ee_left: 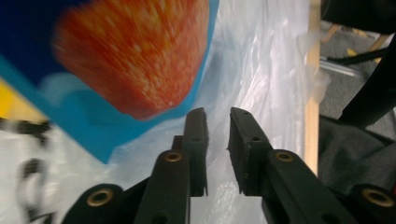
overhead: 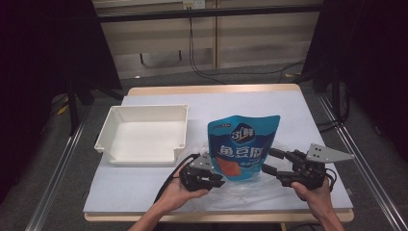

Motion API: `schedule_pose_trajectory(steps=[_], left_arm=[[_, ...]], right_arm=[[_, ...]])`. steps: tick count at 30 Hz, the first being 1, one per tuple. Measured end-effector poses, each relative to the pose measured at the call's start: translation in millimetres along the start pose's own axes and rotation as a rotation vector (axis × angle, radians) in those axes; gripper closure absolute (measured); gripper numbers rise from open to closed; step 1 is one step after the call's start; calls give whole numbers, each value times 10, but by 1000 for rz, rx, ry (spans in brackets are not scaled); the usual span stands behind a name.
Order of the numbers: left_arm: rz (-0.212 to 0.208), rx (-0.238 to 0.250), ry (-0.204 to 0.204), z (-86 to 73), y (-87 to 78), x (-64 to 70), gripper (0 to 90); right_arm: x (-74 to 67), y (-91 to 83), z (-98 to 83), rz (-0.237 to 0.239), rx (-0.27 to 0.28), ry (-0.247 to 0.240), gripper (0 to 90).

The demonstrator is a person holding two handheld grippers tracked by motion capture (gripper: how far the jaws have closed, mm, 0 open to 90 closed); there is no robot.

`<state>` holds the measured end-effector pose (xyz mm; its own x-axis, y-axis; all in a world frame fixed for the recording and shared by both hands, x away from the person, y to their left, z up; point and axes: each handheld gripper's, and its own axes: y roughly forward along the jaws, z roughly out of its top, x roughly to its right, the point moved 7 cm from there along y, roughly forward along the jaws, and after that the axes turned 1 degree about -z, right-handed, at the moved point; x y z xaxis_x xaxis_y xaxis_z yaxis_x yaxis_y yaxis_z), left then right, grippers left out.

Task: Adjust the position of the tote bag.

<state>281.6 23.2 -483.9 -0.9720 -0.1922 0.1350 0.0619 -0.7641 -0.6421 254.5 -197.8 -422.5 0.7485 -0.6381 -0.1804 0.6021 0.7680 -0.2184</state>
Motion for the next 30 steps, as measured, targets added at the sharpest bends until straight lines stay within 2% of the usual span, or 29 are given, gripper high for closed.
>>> schedule_pose_trajectory(steps=[1,3,9,12,14,18,20,22,23,24,30], left_arm=[[2,-2,8,6,-35,-8,750],[13,21,3,35,-96,-12,722],[40,67,-6,64,-279,-69,638],[56,91,-8,86,-368,-103,592],[72,102,-4,99,-424,-133,546],[86,125,-22,122,-523,-176,477],[97,134,-19,146,-593,-207,448],[85,154,-32,175,-626,-220,425],[96,146,-25,182,-651,-243,417],[95,158,-36,205,-668,-252,413],[121,174,-18,326,-802,-299,357]], right_arm=[[-14,3,-7,-19,-12,-17,367],[-35,1,-30,-27,-31,-25,369],[-42,-98,-172,-78,-94,-24,379],[-37,-172,-222,-99,-102,-7,369],[-40,-218,-260,-127,-110,-14,355],[-97,-288,-322,-150,-129,-21,342],[-141,-312,-352,-150,-139,-19,335],[-180,-322,-390,-151,-155,-25,335],[-200,-321,-407,-147,-162,-22,335],[-218,-317,-428,-147,-171,-26,334],[-294,-295,-527,-128,-197,-19,328]])
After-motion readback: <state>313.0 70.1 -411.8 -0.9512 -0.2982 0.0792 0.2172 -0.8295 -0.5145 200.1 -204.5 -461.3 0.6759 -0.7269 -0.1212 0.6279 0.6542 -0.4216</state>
